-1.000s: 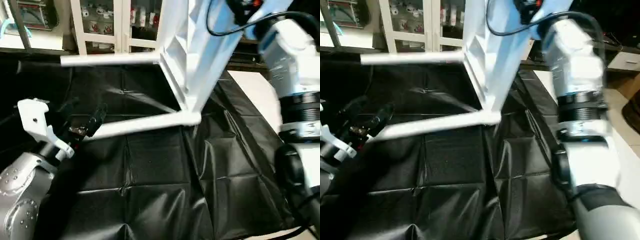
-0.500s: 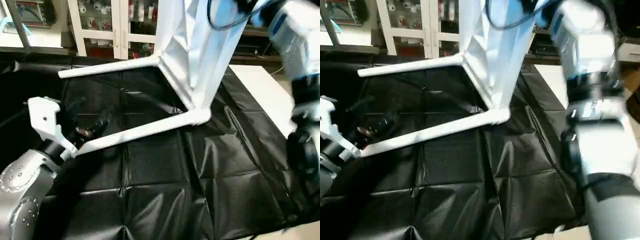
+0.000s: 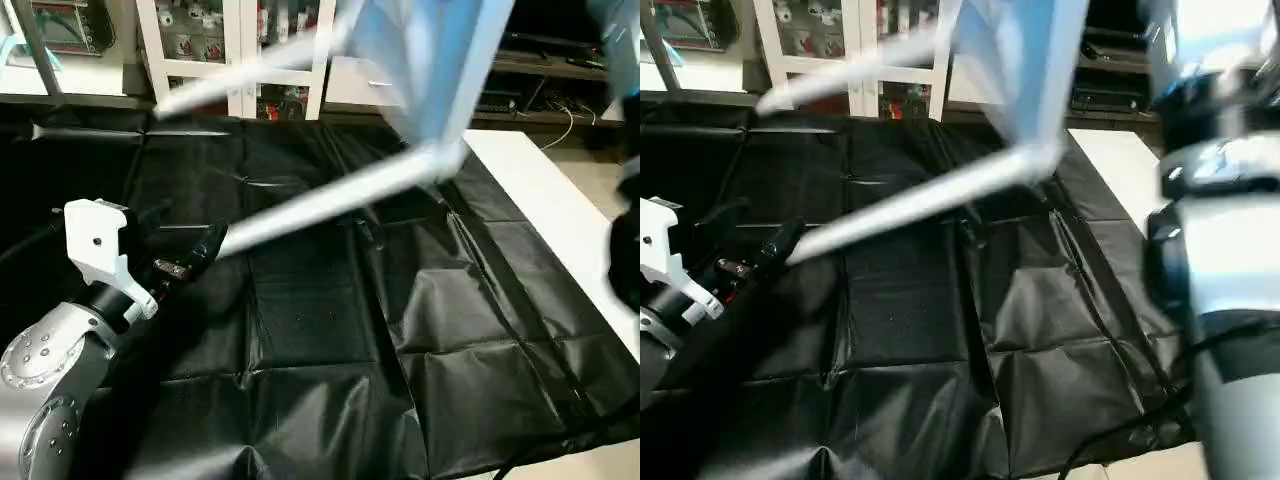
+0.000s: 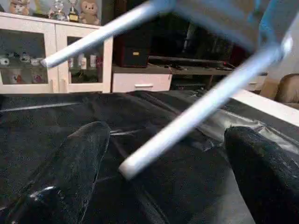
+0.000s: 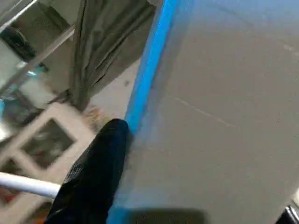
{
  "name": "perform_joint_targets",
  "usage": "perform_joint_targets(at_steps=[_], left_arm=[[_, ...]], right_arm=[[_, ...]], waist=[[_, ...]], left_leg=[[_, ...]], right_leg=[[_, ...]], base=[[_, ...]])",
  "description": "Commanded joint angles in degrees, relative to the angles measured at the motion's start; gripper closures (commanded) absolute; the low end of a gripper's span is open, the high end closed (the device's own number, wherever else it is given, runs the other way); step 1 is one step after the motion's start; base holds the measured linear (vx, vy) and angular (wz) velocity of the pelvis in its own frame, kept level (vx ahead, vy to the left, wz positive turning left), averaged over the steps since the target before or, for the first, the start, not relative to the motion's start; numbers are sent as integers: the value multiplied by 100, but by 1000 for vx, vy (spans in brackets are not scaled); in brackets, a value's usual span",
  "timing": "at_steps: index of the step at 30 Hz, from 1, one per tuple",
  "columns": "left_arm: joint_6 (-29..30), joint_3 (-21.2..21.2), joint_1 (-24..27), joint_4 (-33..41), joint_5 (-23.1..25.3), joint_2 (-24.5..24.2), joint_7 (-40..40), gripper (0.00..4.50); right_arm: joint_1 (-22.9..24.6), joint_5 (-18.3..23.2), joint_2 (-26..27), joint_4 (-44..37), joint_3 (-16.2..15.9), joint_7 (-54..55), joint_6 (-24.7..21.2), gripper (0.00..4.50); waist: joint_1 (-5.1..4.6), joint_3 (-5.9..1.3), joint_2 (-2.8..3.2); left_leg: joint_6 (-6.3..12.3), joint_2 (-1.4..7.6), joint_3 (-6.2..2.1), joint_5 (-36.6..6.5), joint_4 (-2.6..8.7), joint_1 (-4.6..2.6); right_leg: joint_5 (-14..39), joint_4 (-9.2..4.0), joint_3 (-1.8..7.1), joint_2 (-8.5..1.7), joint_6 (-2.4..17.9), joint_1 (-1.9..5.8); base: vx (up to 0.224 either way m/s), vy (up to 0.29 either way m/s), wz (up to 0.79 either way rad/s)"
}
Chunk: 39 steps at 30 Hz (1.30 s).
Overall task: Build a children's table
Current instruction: Flip table
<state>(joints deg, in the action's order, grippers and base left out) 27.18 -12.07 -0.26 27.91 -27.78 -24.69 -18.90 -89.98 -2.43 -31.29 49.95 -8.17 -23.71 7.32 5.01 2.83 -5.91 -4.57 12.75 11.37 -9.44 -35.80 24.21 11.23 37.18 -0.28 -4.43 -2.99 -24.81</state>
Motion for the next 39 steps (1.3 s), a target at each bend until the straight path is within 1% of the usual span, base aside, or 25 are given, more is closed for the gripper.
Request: perform_joint_targets(at_steps=[1,4,6,7,8,9,10,11,12,13,14,16,18,19,21,22,23,25,27,30,31,33,34,37,39], left_arm=[[3,99,-24,88,16,-16,-29,13],[25,139,-38,92,7,7,-60,13],[21,150,-40,91,13,17,-58,13],[21,150,-40,91,13,17,-58,13],[12,154,-34,91,23,31,-57,13],[6,160,-20,100,31,52,-47,13],[2,164,-10,106,36,66,-40,13],[-6,166,9,118,40,79,-33,13],[-8,167,13,120,41,81,-31,13],[-8,167,13,120,41,81,-31,13],[-31,177,54,136,46,116,-22,13],[-45,198,65,137,55,129,-14,13],[-58,218,55,135,52,142,2,13],[-58,218,55,135,52,142,2,13],[-83,220,48,127,45,150,8,13],[-83,220,48,127,45,150,8,13],[-96,214,45,124,43,159,12,13],[-107,210,44,124,46,169,18,13],[-115,202,51,131,51,181,24,13],[-126,190,60,136,64,201,29,13],[-129,190,61,135,66,205,32,13],[-138,194,59,137,74,229,48,13],[-142,205,62,140,80,242,56,13],[-147,220,69,142,89,253,61,13],[-162,246,88,144,101,266,66,13]], right_arm=[[75,-1254,-136,48,-1120,-758,636,240],[-67,-1255,-102,294,-1262,-1370,724,240],[-105,-1291,-102,352,-1320,-1503,739,243],[-105,-1291,-102,352,-1320,-1503,739,247],[-148,-1332,-97,420,-1361,-1553,785,247],[-183,-1363,-91,460,-1398,-1612,814,251],[-220,-1395,-84,524,-1421,-1642,871,252],[-243,-1420,-82,553,-1437,-1668,897,252],[-247,-1424,-82,558,-1439,-1673,901,253],[-247,-1424,-82,558,-1439,-1673,901,254],[-324,-1523,-72,676,-1464,-1787,945,254],[-369,-1556,-66,739,-1491,-1858,936,254],[-407,-1584,-59,805,-1552,-2010,860,254],[-407,-1584,-59,805,-1552,-2010,860,254],[-493,-1692,-37,935,-1628,-2139,723,254],[-493,-1692,-37,935,-1628,-2139,723,254],[-513,-1717,-36,960,-1636,-2145,713,254],[-535,-1741,-36,990,-1645,-2173,700,254],[-602,-1764,-18,1045,-1666,-2247,648,254],[-707,-1780,12,1089,-1667,-2317,591,254],[-716,-1779,13,1084,-1665,-2324,586,254],[-758,-1773,18,1061,-1658,-2369,560,254],[-751,-1762,30,1021,-1663,-2421,537,254],[-707,-1732,50,957,-1665,-2492,500,254],[-462,-1562,121,695,-1644,-2810,314,254]], waist=[[-74,-290,-8],[-137,-270,11],[-244,-283,4],[-251,-320,32],[-262,-358,84],[-263,-352,102],[-266,-326,106],[-248,-293,101],[-238,-289,53],[-236,-283,34],[-242,-285,-21],[-239,-281,-17],[-245,-271,-50],[-237,-268,-49],[-248,-279,-68],[-246,-276,-66],[-249,-271,-92],[-250,-260,-79],[-262,-256,-95],[-273,-251,-87],[-280,-250,-113],[-281,-248,-102],[-286,-245,-114],[-285,-242,-110],[-284,-243,-126]], left_leg=[[-361,-15,13,-1954,341,-187],[-424,-13,-28,-2370,369,-176],[-463,-10,-67,-2623,392,-183],[-516,-1,-94,-2626,402,-184],[-607,13,-116,-2478,405,-206],[-654,33,-136,-2473,403,-241],[-686,36,-136,-2548,403,-238],[-767,42,-138,-2854,398,-254],[-797,44,-144,-3080,386,-269],[-790,40,-147,-3128,387,-262],[-772,35,-146,-3132,379,-241],[-771,32,-152,-3150,377,-227],[-734,28,-145,-3170,360,-212],[-733,29,-146,-3168,359,-213],[-725,28,-146,-2964,351,-176],[-728,31,-139,-2924,344,-176],[-718,32,-130,-2945,336,-180],[-726,33,-137,-3061,328,-180],[-739,36,-143,-3096,327,-183],[-748,38,-150,-3220,329,-190],[-744,40,-149,-3223,326,-185],[-750,41,-154,-3239,327,-188],[-746,41,-151,-3242,328,-188],[-763,40,-157,-3278,330,-189],[-742,39,-155,-3202,332,-182]], right_leg=[[1783,-432,48,-69,492,97],[2123,-461,33,-54,390,70],[2229,-484,21,-75,399,38],[2099,-450,6,-76,465,65],[1560,-400,-12,-58,602,70],[1103,-367,-37,-13,747,16],[1027,-354,-39,9,786,-9],[1086,-349,-50,47,825,-38],[1219,-343,-58,44,816,-42],[1269,-345,-56,37,802,-37],[1361,-350,-50,17,778,-20],[1482,-354,-42,-3,756,-15],[1618,-368,-29,-12,746,-19],[1662,-374,-25,-21,736,-19],[1620,-349,-12,-28,741,10],[1618,-345,-7,-27,749,-3],[1670,-356,-8,-22,746,-15],[1863,-360,-2,-28,720,-34],[1943,-360,-8,-24,704,-45],[2029,-370,-13,-20,689,-61],[2049,-373,-14,-19,685,-60],[2072,-368,-12,-21,679,-68],[2068,-372,-13,-18,677,-71],[2073,-372,-17,-23,665,-72],[2027,-369,-11,-25,665,-59]], base=[[0,0,0],[0,0,0],[0,0,0],[0,0,0],[0,0,0],[0,0,0],[0,0,0],[0,0,0],[0,0,0],[0,0,0],[0,0,0],[0,0,0],[0,0,0],[0,0,0],[0,0,0],[0,0,0],[0,0,0],[0,0,0],[0,0,0],[0,0,0],[0,0,0],[0,0,0],[0,0,0],[0,0,0],[0,0,0]])
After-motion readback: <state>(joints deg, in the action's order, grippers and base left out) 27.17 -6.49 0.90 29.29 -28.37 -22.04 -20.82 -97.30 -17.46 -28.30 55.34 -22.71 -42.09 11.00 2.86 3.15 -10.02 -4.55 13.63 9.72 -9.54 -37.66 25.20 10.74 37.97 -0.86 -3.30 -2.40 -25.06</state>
